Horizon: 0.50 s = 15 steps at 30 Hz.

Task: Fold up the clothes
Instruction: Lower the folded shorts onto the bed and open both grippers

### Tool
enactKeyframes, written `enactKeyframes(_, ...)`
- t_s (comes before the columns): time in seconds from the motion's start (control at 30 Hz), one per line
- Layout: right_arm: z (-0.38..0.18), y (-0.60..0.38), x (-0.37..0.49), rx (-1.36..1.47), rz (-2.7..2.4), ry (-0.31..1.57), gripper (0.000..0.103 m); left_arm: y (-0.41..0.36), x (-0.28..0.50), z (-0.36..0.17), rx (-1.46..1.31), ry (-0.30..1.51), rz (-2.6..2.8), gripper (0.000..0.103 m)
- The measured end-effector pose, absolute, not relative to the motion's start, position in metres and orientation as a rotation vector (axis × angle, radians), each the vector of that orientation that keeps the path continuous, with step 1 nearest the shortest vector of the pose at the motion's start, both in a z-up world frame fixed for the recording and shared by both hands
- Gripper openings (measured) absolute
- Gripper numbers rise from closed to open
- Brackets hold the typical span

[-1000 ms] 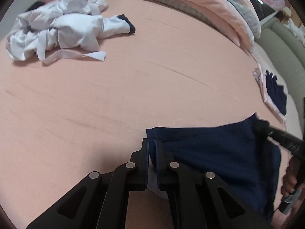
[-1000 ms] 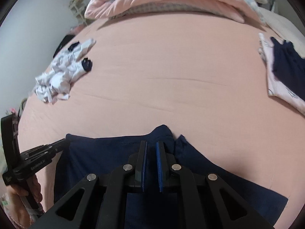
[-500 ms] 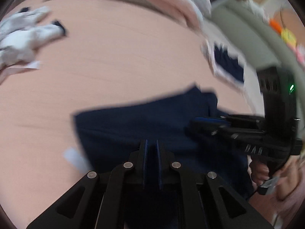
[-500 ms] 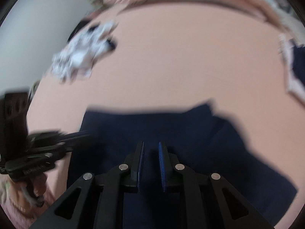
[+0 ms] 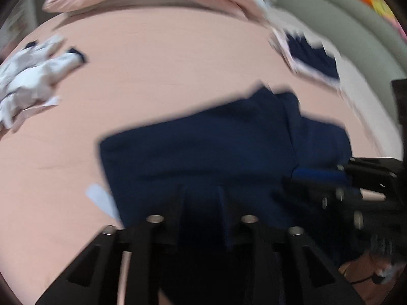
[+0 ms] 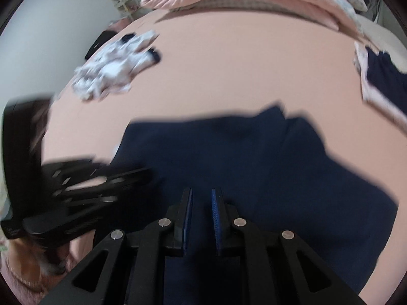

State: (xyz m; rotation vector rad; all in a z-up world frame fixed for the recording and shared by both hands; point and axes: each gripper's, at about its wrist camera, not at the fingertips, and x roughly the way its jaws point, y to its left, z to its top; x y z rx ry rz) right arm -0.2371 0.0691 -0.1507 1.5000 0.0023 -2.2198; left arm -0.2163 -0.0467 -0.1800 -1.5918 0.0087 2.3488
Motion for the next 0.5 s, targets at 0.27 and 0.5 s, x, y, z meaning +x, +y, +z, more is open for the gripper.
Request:
enactKeyframes(0.27, -0.161, 0.064, -0.189, 1.548, -2.195, 0.028, 0.015, -0.059, -0.19, -0.158, -1.716, 0.337, 2.322, 0.052)
enactKeyframes(0.5, -0.114, 0.098, -0.154, 1.475, -2.301, 0.123, 0.015, -0.034, -0.156, -0.14, -1.611, 0.129, 2.243, 0.052)
